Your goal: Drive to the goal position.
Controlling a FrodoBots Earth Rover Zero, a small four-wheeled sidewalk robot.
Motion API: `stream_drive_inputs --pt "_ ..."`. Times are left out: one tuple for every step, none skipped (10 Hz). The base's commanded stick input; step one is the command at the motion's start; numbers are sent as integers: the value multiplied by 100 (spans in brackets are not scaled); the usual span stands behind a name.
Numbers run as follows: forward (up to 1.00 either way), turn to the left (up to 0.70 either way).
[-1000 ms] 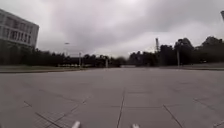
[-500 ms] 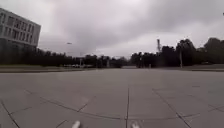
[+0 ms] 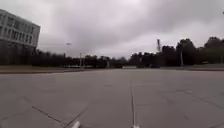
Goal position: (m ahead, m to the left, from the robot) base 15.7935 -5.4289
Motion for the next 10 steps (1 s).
stream_drive_inputs --pt "70 0" --pt "70 0" --pt "70 0" --pt "70 0" --pt "70 0" --pt "70 0" --pt "70 0" --pt "70 0" --pt "70 0" --pt "70 0"
